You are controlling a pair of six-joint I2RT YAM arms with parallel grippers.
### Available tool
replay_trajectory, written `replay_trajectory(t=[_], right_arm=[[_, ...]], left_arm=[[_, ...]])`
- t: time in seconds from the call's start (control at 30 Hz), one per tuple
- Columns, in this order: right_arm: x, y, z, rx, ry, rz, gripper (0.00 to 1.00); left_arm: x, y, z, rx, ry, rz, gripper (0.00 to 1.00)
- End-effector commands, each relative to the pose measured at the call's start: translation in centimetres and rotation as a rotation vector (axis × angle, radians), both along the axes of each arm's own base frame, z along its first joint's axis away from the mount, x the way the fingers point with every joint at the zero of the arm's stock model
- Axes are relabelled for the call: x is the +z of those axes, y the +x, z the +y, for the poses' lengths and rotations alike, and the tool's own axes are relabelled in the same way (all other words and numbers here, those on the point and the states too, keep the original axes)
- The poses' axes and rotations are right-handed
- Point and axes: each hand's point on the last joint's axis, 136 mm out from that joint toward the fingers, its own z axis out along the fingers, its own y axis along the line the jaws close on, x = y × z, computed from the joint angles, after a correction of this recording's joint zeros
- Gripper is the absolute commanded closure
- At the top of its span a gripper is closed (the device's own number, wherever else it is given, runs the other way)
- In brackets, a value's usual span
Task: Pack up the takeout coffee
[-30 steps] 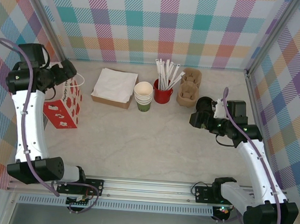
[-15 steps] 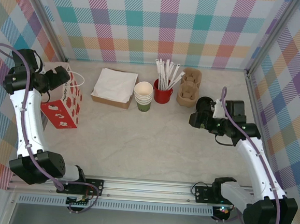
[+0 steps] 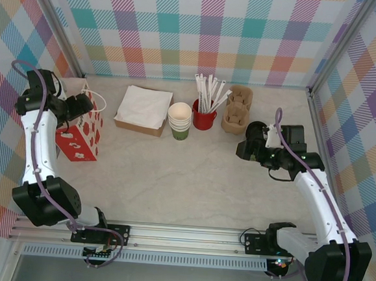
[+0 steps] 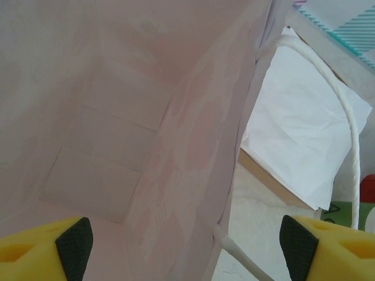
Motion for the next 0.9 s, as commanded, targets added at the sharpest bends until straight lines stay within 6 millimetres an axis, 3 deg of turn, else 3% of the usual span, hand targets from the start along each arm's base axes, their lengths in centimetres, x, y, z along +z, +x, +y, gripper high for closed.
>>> replay_trajectory(t=[0.0,0.3,0.57,0.73,0.87], right_arm=[[-0.3,0.1,0.0,0.014,-0.005,-0.01,0.01],[-0.6,-0.2,-0.1,0.01,-0.005,-0.003,0.0],[-0.5,-0.2,-0.1,0.008,-0.002,-0.005,0.0],[-0.5,-0.3,-0.1,0.004,-0.001,-0.002,0.01],[-0.5,-0.4,-0.1,-0.001,-0.001,-0.002,0.0]], left_arm=[[-0.3,0.3,0.1,-0.028,-0.003,-0.009,0.21],[-0.6,-0.3,0.3,-0.042,0.035,-0.01,0.55],[0.6,-1.5,0.7,-0.015,0.09,-0.03,0.87],[1.4,-2.5,0.6,-0.007,0.123,-0.049,1.0],[2.0,-3.4,0.4,-0.003,0.145,-0.058,1.0]])
